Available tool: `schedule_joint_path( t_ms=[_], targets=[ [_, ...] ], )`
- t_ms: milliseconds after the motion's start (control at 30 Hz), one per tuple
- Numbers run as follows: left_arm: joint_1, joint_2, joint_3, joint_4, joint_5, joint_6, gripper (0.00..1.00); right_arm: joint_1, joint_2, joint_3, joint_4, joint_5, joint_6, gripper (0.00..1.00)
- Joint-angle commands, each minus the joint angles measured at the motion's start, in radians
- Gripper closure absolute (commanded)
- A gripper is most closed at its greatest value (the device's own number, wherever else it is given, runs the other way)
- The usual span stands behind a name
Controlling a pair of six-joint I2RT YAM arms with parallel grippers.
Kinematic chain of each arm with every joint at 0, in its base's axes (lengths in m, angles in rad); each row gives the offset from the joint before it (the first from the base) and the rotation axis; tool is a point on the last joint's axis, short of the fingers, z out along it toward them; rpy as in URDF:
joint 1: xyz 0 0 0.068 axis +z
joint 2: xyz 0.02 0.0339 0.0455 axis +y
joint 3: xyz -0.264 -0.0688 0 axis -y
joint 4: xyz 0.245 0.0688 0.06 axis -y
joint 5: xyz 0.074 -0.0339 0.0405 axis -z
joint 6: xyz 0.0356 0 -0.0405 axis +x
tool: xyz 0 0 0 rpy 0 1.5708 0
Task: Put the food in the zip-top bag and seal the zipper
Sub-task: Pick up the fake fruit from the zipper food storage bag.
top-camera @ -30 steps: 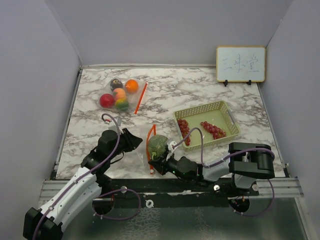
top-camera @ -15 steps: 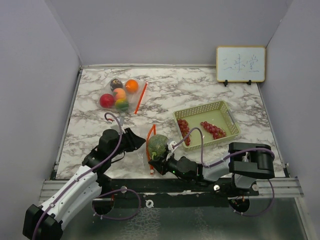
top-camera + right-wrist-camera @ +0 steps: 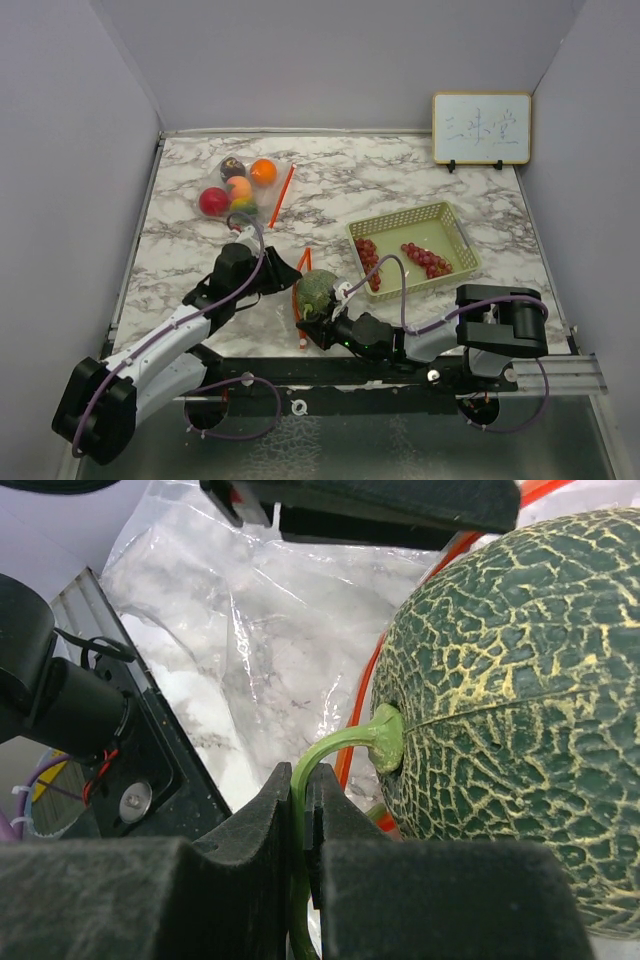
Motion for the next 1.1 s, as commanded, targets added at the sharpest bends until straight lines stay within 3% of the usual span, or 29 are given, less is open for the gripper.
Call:
schedule_joint_path(
  t_ms=[0, 233, 667, 767, 1000, 1067],
  targets=[
    [-0.001, 0.04, 0.053, 0.086, 0.045, 0.026, 0.59, -0.002, 0.003, -0.001, -0.018, 0.008, 0.009, 0.98],
    [-0.003, 0.045, 0.072, 0.081, 0.049, 0.051, 0.53, -0.002, 0.011, 0.002, -0.016, 0.006, 0.008, 0.98],
    [-0.008, 0.153, 0.067, 0.075, 0.043, 0.114, 0.54, -0.001, 0.008, 0.002, -0.021, 0.008, 0.006, 0.98],
    [-0.009, 0.164, 0.068, 0.087, 0.047, 0.119, 0.62, -0.001, 0.006, 0.002, -0.021, 0.008, 0.005, 0.98],
    [-0.011, 0.208, 0.061, 0.13, 0.088, 0.129, 1.0, -0.002, -0.005, -0.004, -0.027, 0.013, 0.005, 0.98],
    [-0.012, 0.21, 0.065, 0.129, 0.097, 0.138, 1.0, -0.002, -0.01, -0.008, -0.027, 0.016, 0.006, 0.98]
  ],
)
